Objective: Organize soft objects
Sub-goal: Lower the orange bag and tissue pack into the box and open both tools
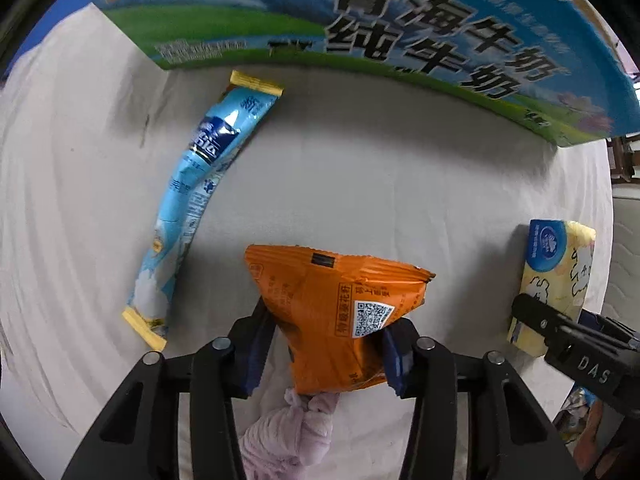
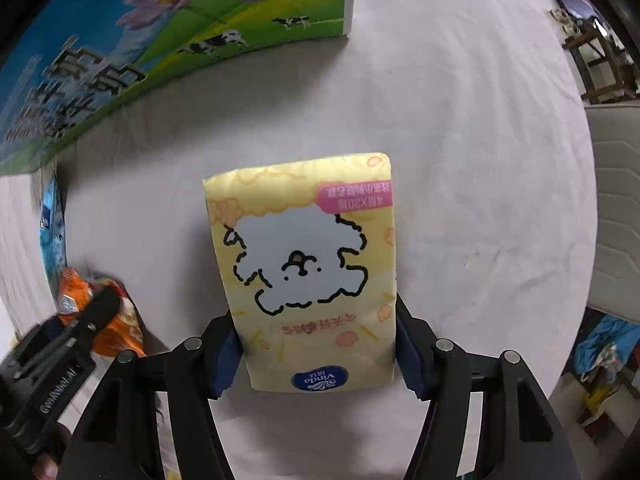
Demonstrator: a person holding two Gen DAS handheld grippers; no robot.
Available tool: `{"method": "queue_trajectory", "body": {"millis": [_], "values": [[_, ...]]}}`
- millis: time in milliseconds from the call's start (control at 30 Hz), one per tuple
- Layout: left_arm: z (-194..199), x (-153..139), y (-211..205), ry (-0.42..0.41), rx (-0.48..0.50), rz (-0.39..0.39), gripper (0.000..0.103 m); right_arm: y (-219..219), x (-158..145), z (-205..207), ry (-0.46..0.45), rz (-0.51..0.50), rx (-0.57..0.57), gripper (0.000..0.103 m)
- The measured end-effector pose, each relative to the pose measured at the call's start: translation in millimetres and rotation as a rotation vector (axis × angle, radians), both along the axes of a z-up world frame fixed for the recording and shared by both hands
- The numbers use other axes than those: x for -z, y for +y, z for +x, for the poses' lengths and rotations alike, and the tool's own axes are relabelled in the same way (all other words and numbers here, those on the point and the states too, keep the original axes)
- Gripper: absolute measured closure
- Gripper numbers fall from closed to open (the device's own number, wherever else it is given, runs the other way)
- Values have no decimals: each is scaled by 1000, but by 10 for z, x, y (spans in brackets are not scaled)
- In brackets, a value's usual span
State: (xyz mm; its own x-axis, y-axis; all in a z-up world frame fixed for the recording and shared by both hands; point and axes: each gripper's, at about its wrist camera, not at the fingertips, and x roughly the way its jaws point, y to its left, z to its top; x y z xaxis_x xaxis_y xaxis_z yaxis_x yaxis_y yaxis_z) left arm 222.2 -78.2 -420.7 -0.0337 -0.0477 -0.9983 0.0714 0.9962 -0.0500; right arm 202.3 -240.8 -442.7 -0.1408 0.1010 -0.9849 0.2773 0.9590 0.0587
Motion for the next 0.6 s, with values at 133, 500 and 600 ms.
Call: {"method": "queue_trajectory", "body": {"millis": [133, 500, 600], "values": [[-50, -240, -128, -31, 6, -10, 59, 73, -134, -118, -11, 14, -23, 36], [-178, -1223, -351, -185, 61, -51, 59, 372, -971, -462, -149, 54, -106, 36], [-224, -1457, -122, -223, 75, -58, 59, 384, -1251, -532, -197, 50, -129, 36]]}}
